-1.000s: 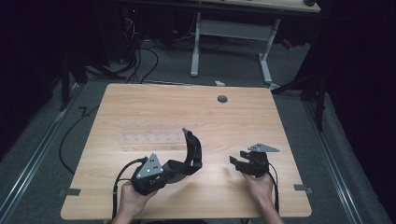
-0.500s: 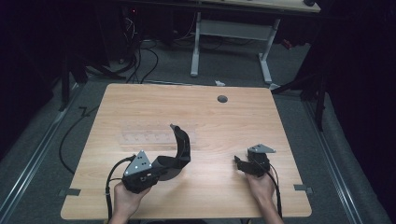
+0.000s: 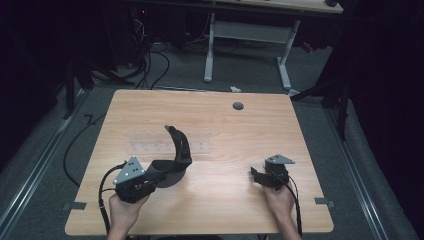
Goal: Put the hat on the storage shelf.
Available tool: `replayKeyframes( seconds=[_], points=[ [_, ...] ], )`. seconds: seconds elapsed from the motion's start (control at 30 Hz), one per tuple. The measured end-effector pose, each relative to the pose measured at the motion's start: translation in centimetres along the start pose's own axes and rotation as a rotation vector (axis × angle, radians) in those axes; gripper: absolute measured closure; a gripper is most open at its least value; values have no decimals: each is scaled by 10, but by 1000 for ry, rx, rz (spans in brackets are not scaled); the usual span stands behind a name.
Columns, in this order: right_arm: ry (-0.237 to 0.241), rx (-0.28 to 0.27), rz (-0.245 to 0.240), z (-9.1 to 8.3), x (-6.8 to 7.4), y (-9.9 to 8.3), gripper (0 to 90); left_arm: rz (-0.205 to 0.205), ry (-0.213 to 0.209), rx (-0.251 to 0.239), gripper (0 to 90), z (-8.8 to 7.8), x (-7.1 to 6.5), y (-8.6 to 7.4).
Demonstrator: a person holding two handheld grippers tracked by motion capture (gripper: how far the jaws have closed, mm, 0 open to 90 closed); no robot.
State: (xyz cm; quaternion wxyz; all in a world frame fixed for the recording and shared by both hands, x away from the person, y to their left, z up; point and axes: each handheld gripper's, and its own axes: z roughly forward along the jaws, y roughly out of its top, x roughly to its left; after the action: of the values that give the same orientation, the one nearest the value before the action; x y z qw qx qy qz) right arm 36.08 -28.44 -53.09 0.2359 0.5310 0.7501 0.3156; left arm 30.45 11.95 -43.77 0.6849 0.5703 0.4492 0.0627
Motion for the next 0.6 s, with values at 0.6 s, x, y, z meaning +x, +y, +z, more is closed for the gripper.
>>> replayKeyframes(
  seconds=[0.6],
  points=[
    [7,1,-9,0,0,0,332,-4,53,-104,860,-23,19,28]
  ],
)
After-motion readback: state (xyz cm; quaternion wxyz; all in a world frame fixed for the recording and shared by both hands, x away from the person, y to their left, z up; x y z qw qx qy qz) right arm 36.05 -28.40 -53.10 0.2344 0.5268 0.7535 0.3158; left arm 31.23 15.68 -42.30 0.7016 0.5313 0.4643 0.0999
